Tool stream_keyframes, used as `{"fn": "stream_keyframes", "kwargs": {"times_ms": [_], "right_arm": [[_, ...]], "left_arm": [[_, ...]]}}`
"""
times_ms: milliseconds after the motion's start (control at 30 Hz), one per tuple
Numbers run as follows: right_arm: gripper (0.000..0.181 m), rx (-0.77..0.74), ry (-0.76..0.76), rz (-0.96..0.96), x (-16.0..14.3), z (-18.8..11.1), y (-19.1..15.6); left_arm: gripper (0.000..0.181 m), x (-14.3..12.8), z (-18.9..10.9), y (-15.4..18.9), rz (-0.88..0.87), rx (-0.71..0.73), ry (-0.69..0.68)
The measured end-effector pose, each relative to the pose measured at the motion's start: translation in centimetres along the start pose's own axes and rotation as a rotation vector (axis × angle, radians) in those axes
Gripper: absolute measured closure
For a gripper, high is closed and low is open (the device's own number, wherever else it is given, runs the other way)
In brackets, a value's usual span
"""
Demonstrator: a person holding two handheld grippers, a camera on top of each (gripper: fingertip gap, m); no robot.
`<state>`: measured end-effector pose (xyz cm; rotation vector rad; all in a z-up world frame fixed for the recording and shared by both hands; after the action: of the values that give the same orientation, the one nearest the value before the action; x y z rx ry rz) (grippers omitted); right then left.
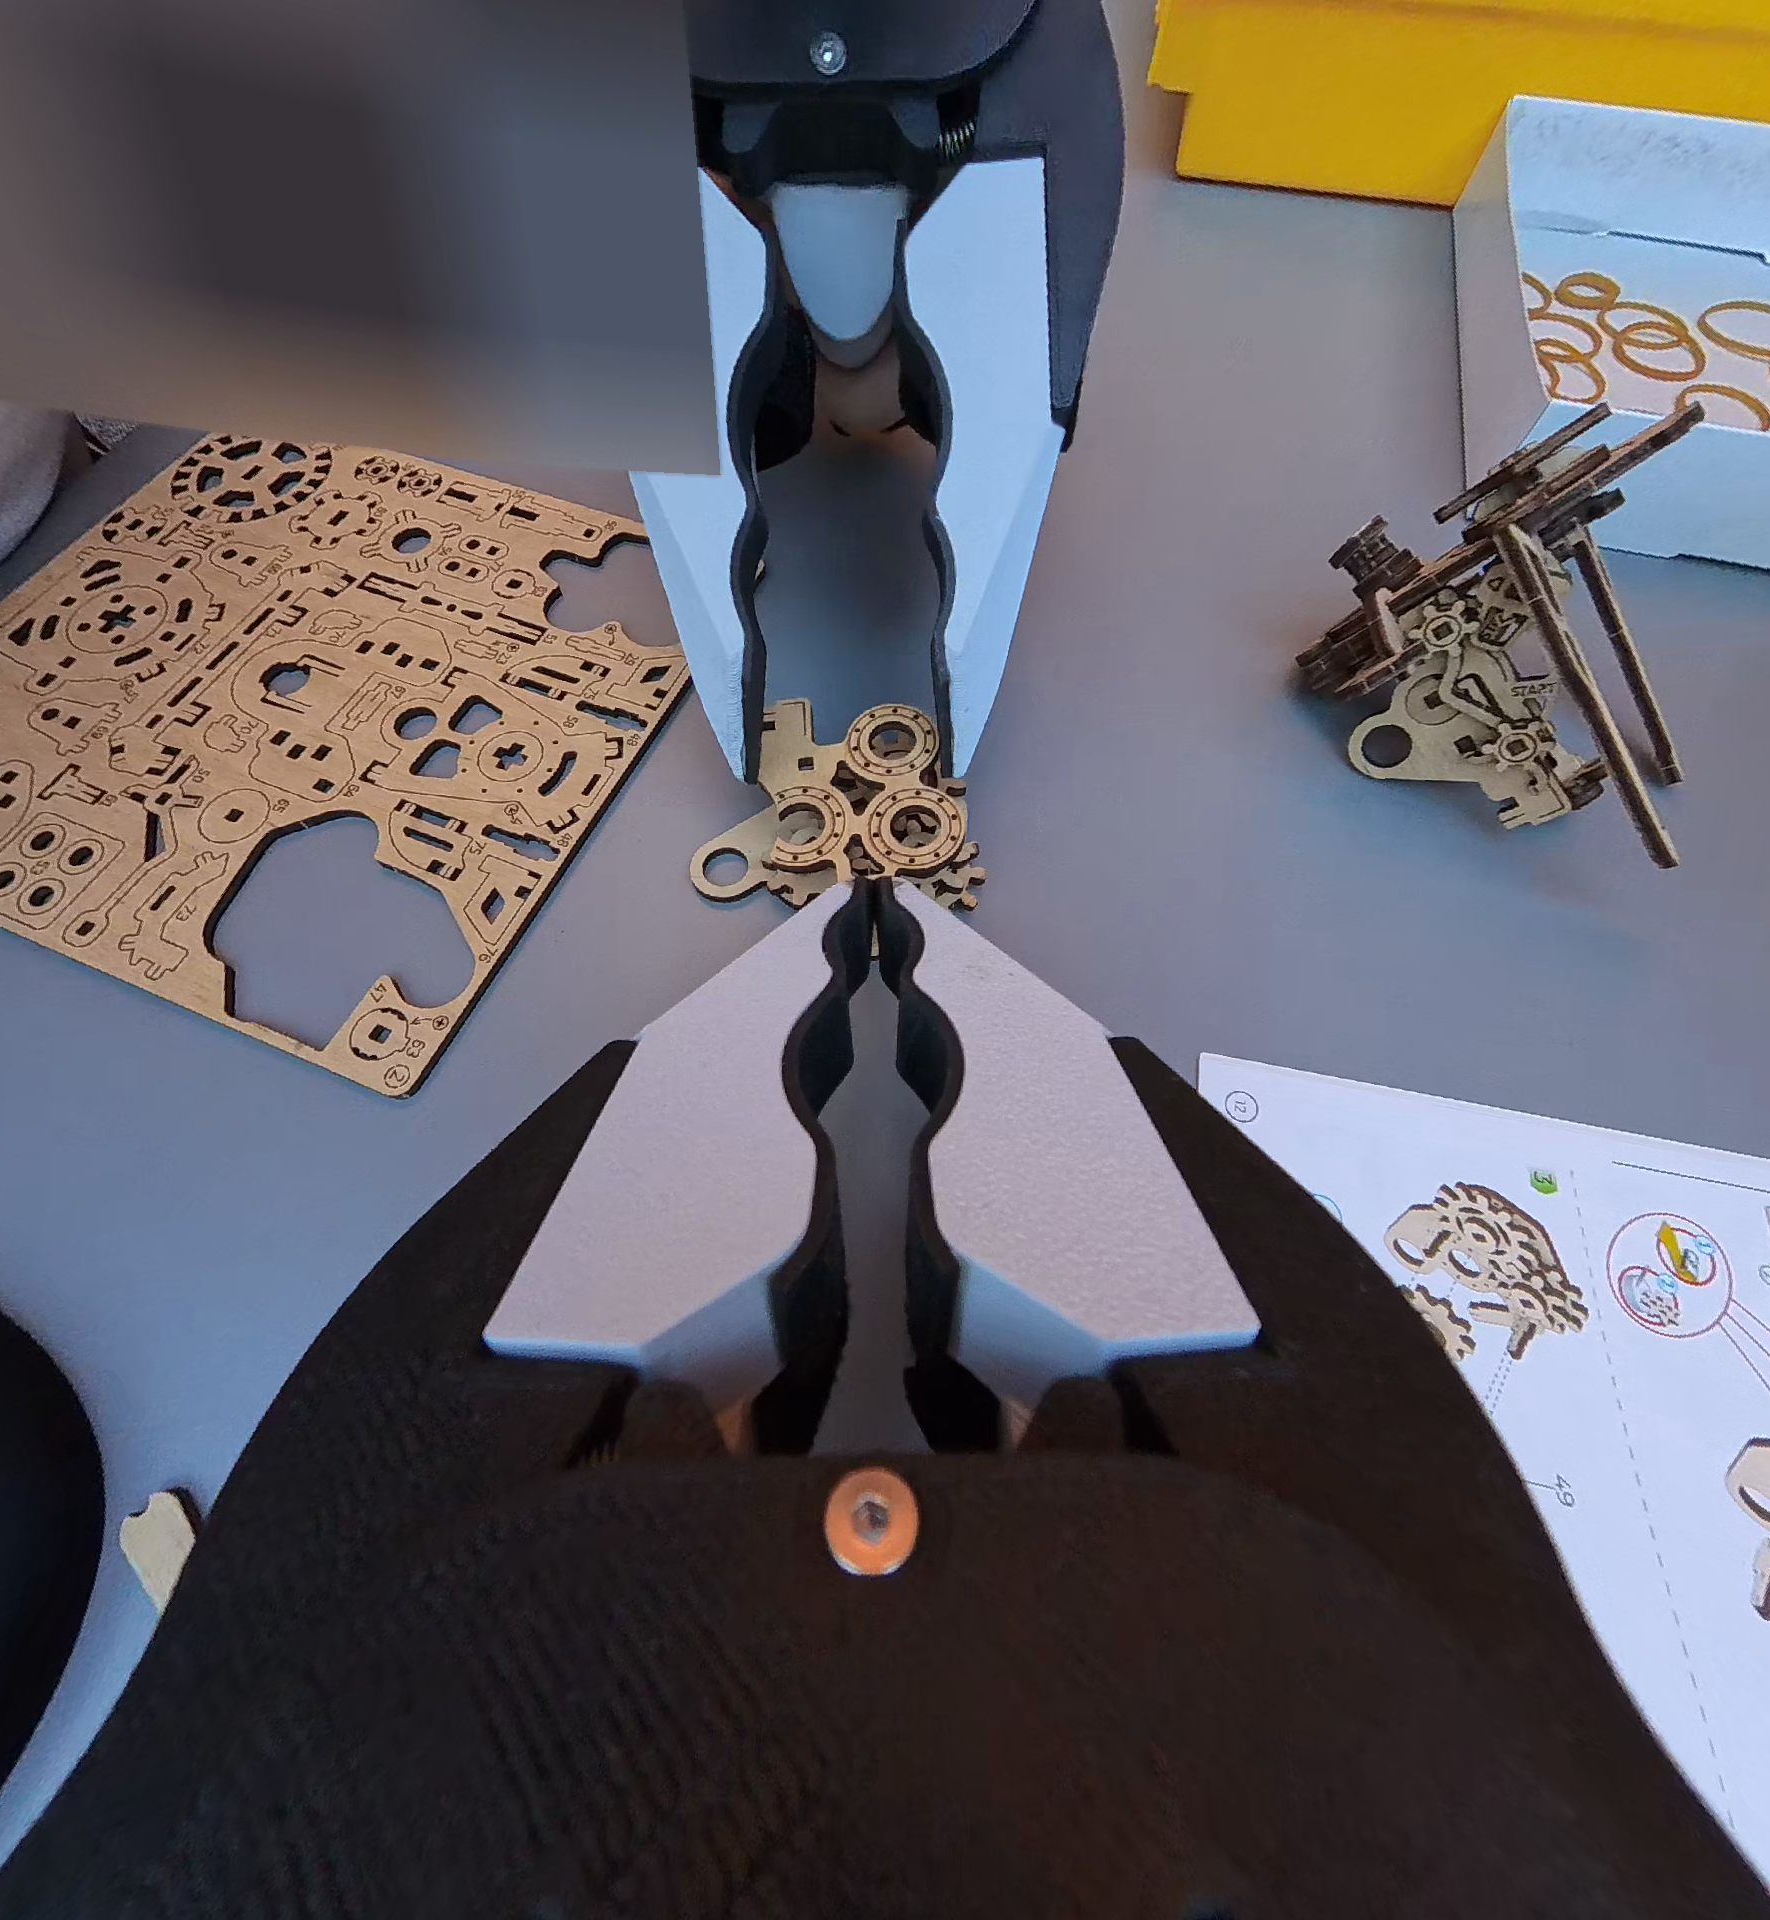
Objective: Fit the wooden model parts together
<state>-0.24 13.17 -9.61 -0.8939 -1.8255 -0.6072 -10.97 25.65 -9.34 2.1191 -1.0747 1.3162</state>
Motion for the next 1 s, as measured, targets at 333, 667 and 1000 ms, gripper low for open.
{"fn": "stream_keyframes", "kwargs": {"times_ms": [333, 667, 1000], "right_arm": [[0.181, 0.011, 0.003, 0.005, 0.0, -0.1, 0.0], [0.181, 0.014, 0.002, 0.015, 0.0, 0.0, 0.1], [0.181, 0.016, 0.002, 0.023, 0.0, 0.0, 0.2]], "left_arm": [[0.141, 0.4, 0.1, -0.2, -0.013, 0.009, 0.036], [0.138, 0.5, 1.6, -0.1, 0.027, 0.008, -0.001], [0.143, 0.5, 2.1, -0.4, -0.030, 0.004, 0.021]]}}
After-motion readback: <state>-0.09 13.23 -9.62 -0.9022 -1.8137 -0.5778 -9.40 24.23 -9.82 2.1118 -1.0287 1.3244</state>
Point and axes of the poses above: each gripper's, where its closed fingertips meet, z out along the fingers, x out of its top, y = z × x across the jaws, the point moved 9 cm from there along -z, back along the fingers, and after that the axes turned 8 degrees about y, right-handed, at the moved point
